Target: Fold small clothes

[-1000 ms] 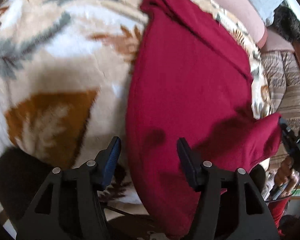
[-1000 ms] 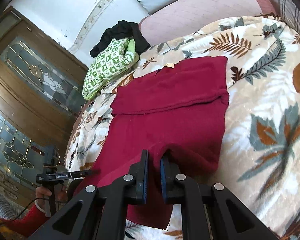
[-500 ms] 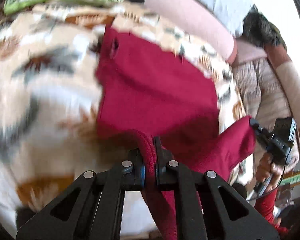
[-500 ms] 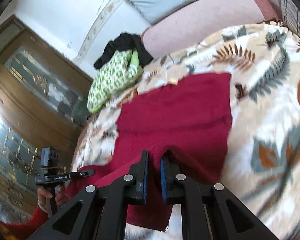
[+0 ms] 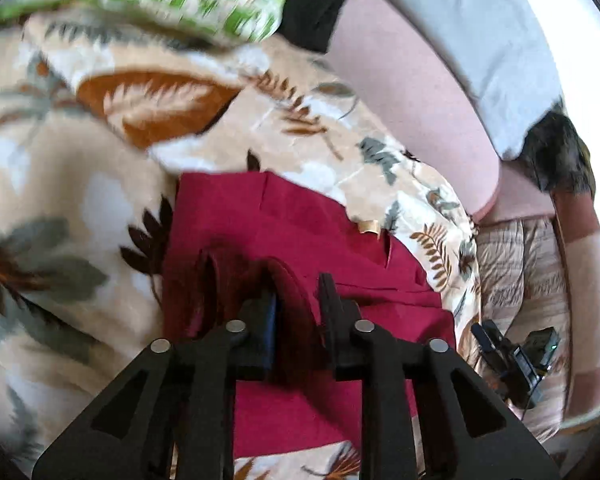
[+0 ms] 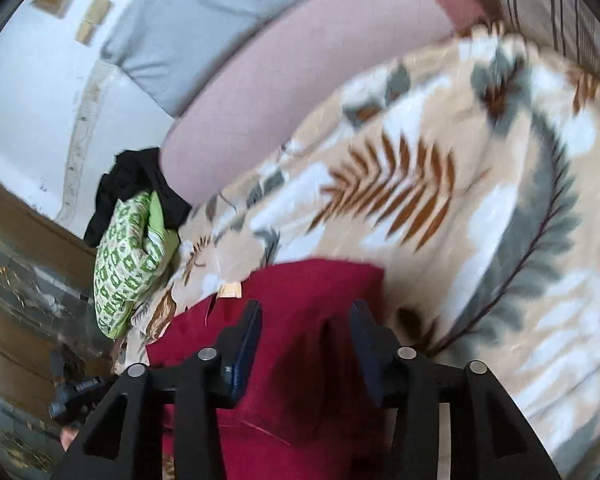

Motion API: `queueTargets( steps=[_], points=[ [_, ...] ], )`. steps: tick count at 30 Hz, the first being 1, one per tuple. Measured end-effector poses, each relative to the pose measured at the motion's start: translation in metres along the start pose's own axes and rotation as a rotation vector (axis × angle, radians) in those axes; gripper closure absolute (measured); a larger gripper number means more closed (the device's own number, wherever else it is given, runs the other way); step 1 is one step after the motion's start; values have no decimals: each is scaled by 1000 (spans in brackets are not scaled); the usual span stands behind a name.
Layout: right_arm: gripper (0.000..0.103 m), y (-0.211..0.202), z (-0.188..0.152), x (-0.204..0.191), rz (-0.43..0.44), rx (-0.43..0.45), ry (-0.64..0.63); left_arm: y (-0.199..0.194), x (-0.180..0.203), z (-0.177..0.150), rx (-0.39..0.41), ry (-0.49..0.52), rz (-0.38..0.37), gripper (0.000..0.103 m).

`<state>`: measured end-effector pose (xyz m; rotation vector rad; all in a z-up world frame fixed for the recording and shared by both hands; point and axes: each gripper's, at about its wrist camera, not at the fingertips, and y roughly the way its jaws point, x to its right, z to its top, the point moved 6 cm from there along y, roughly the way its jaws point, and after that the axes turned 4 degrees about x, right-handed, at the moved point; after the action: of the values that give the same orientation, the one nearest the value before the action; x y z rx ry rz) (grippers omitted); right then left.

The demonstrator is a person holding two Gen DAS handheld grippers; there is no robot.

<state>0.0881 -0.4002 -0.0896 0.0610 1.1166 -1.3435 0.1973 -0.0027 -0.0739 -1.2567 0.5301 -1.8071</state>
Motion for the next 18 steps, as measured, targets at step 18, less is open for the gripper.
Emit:
queueTargets(
  steps=[18],
  points=[
    [59, 60, -46, -60, 137, -228, -183, -12, 29, -80, -67, 207, -12, 51]
  ],
)
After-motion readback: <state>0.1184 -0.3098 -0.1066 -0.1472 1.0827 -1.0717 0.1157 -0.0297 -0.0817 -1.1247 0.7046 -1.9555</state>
